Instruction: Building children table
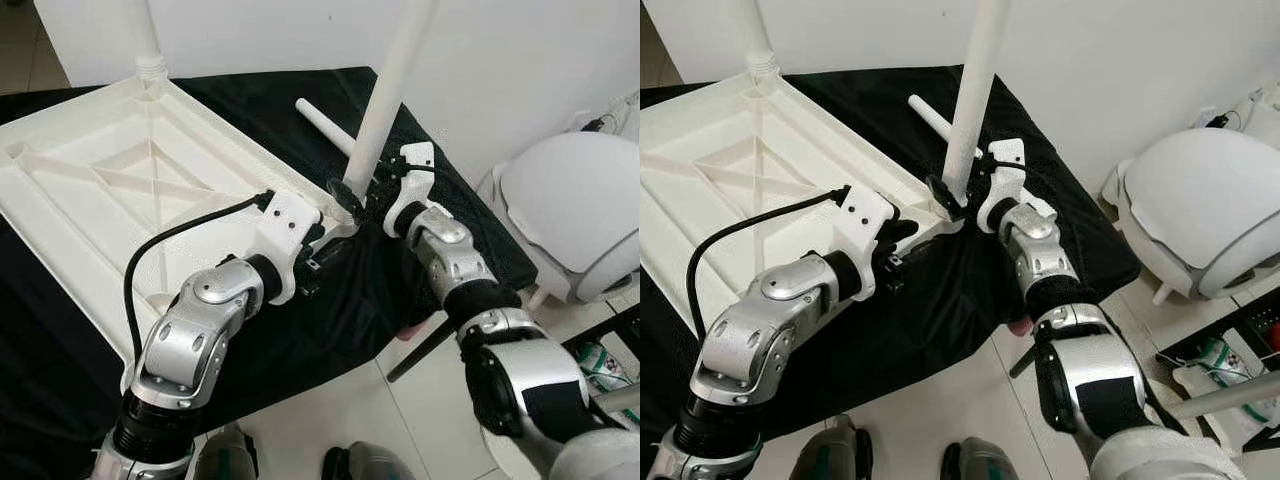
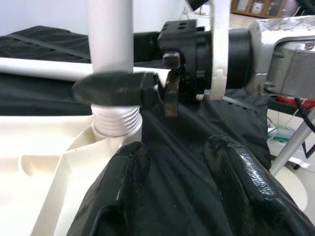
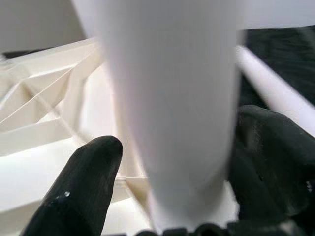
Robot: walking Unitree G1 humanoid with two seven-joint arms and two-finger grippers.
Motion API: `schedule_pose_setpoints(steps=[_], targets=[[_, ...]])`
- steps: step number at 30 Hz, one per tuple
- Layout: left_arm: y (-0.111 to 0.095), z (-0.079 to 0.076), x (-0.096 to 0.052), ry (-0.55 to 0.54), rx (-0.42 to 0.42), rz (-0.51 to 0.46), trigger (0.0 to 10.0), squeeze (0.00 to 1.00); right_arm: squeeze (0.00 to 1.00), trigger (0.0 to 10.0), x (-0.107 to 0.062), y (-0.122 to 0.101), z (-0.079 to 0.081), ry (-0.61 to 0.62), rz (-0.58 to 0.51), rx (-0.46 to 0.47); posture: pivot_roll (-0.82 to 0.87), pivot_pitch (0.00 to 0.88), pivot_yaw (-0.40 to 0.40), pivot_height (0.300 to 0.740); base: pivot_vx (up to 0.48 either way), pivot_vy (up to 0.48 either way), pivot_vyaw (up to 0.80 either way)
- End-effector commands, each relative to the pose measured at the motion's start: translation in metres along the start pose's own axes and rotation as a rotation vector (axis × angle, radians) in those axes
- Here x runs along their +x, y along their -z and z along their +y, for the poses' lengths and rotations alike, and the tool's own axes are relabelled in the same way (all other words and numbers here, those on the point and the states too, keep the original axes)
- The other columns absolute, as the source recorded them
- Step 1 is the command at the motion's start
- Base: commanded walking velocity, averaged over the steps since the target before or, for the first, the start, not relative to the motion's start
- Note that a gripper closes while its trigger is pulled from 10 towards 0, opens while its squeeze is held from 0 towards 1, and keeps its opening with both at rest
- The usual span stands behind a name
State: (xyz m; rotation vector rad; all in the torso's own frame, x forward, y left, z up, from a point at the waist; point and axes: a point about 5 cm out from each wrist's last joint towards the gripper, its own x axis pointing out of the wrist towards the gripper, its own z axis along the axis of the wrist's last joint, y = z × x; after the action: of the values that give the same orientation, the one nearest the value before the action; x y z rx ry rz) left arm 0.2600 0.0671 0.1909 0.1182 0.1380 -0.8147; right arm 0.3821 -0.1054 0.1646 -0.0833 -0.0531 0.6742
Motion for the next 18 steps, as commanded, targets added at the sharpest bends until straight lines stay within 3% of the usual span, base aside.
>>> schedule_pose_setpoints(steps=[1,8,9,11,12,13,18], targets=[[-0.0005,0.0014,0.0018,-0.041,0.005,0.001,10.0,0.0,0.0,10.0,0.001,0.0011,0.0005,-0.036,0.021,-0.024,0.02,0.0,-0.063,0.74,0.0,0.0,0.0],[-0.0024,0.002,0.0008,-0.051,0.001,-0.002,10.0,0.0,0.0,10.0,0.0052,-0.0026,-0.0014,-0.057,0.041,-0.062,0.03,0.013,-0.059,0.74,0.0,0.0,0.0],[-0.0028,0.0021,0.0004,-0.053,0.0,-0.003,10.0,0.0,0.0,6.1,0.0055,-0.003,-0.0028,-0.053,0.048,-0.062,0.04,0.016,-0.059,0.74,0.0,0.0,0.0],[-0.0031,0.0022,0.0002,-0.053,0.0,-0.003,10.0,0.0,0.0,6.1,0.0056,-0.0033,-0.0041,-0.054,0.052,-0.061,0.04,0.018,-0.059,0.74,0.0,0.0,0.0],[-0.0032,0.0023,-0.0002,-0.054,-0.001,-0.003,10.0,0.0,0.0,1.5,0.0056,-0.004,-0.0054,-0.051,0.05,-0.055,0.03,0.018,-0.058,0.74,0.0,0.0,0.0],[-0.0031,0.0024,-0.0003,-0.056,-0.002,-0.003,10.0,0.0,0.0,0.0,0.0053,-0.0043,-0.0065,-0.044,0.05,-0.055,0.03,0.022,-0.059,0.74,0.0,0.0,0.0],[-0.0032,0.0025,-0.0002,-0.057,-0.004,-0.003,10.0,0.0,0.0,0.0,0.0047,-0.0031,-0.0074,-0.04,0.051,-0.049,0.03,0.025,-0.059,0.74,0.0,0.0,0.0]])
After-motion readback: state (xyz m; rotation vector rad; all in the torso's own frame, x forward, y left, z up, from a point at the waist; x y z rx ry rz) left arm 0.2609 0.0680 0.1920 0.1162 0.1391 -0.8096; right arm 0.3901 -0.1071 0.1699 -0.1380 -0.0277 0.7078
